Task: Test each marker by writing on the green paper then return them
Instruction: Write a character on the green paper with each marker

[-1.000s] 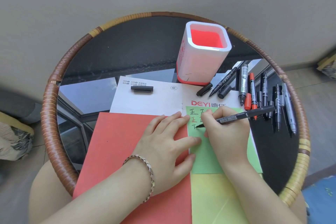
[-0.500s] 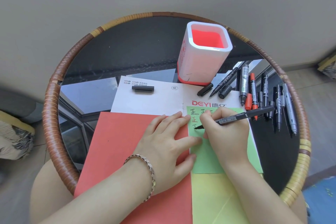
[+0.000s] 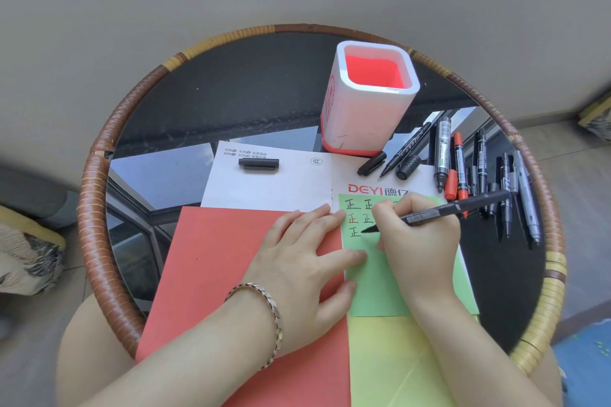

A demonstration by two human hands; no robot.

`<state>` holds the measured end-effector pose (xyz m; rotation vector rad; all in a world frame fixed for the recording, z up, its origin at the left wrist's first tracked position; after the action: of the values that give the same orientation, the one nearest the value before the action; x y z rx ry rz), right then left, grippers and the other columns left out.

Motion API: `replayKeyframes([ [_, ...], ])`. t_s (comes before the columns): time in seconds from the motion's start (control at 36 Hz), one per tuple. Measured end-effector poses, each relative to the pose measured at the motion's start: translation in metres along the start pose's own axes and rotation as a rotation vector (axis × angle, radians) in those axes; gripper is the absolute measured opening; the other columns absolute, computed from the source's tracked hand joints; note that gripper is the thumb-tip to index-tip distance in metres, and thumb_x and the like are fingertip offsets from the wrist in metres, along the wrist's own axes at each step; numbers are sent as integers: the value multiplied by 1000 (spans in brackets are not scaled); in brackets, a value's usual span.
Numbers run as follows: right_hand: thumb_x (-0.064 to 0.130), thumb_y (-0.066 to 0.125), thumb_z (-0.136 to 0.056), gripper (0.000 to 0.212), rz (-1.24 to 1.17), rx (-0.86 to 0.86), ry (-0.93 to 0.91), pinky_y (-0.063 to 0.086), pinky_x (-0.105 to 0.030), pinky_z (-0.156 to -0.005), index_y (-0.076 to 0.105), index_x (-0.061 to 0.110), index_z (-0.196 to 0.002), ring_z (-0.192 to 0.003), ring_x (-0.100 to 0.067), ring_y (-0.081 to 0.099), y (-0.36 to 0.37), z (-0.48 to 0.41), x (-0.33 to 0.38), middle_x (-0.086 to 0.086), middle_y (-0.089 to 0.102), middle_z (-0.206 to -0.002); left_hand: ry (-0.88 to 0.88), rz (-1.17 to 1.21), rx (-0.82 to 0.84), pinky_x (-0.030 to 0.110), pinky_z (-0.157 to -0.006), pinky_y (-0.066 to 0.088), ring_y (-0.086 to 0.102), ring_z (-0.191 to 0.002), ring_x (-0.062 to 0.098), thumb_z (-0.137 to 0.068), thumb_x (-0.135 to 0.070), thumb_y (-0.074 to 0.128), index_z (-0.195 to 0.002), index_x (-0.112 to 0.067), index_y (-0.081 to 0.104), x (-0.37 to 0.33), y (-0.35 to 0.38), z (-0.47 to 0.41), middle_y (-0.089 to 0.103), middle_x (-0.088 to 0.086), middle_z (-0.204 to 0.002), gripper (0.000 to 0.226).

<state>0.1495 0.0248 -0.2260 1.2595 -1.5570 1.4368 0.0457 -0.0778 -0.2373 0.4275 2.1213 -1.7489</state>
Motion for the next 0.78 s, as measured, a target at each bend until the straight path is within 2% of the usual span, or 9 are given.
replayKeyframes([
  [0.08, 10, 63, -82, 33, -121, -29, -4, 34, -13, -42, 47, 2, -54, -36, -5, 40, -3, -2, 2, 3, 48, -36, -2, 0, 2, 35, -101, 26, 50, -121, 24, -73, -40, 48, -98, -37, 65, 0, 0, 0, 58, 5, -125, 31],
  [0.19, 25, 67, -76, 30, -296, -41, -16, 32, -12, -40, 40, 17, -64, -36, -4, 39, -7, -1, 7, 8, 47, -40, 1, -8, 0, 35, -101, 26, 50, -120, 24, -73, -40, 48, -98, -37, 65, 0, 0, 0, 58, 6, -125, 31],
  [0.28, 33, 66, -70, 21, -311, 48, -41, 37, -9, -50, 49, 20, -67, -47, 1, 45, -14, -2, 14, 13, 55, -51, 2, -13, -3, 33, -102, 24, 51, -120, 24, -73, -40, 48, -98, -37, 64, 0, 0, 0, 58, 5, -124, 30],
  [0.36, 43, 62, -81, 21, -401, 188, 34, 49, -15, -63, 68, 24, -81, -70, -7, 64, -25, -8, 12, 5, 72, -77, 4, -15, -7, 32, -102, 24, 51, -120, 23, -74, -40, 47, -98, -37, 65, 0, 0, 1, 58, 5, -124, 30],
  [0.42, 39, 41, -81, 36, -498, 276, 97, 52, -22, -69, 68, 19, -95, -81, -17, 67, -37, -11, 10, -5, 72, -89, 5, -18, -11, 32, -102, 24, 51, -119, 24, -74, -40, 47, -98, -37, 65, 0, -1, 1, 58, 5, -124, 30],
  [0.47, 28, 33, -81, 37, -459, 301, 73, 52, -25, -68, 65, 16, -97, -76, -17, 64, -51, -14, 12, -2, 71, -80, 4, -24, -11, 33, -102, 24, 52, -119, 24, -74, -40, 46, -98, -37, 65, 0, -1, 2, 58, 4, -124, 30],
  [0.58, 15, 48, -92, 18, -368, 229, 26, 48, -19, -58, 53, 23, -77, -55, -10, 51, -76, -16, 14, 5, 57, -53, -1, -34, -2, 33, -101, 23, 52, -119, 24, -74, -42, 46, -99, -38, 65, -1, 0, 1, 59, 4, -124, 31],
  [0.67, 23, 59, -78, 6, -313, 280, 16, 53, -17, -62, 60, 26, -74, -62, -10, 60, -87, -16, 22, 3, 69, -65, -1, -39, -2, 33, -101, 23, 53, -118, 25, -74, -41, 46, -98, -37, 65, -1, -1, 1, 59, 5, -124, 31],
  [0.78, 0, 61, -80, 22, -185, 328, -14, 51, -9, -66, 64, 21, -87, -73, -1, 68, -79, -20, 32, 11, 74, -75, 7, -39, -3, 34, -101, 23, 53, -118, 26, -75, -41, 46, -98, -36, 66, -1, 0, 1, 59, 6, -123, 31],
])
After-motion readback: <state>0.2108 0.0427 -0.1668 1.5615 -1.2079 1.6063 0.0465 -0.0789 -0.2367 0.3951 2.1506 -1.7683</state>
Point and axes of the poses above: each hand's wrist, its own z-axis away from the middle knuckle, its own y-axis out of the palm, x = y × z, the point moved 3 cm from there along -z, towards the middle knuckle
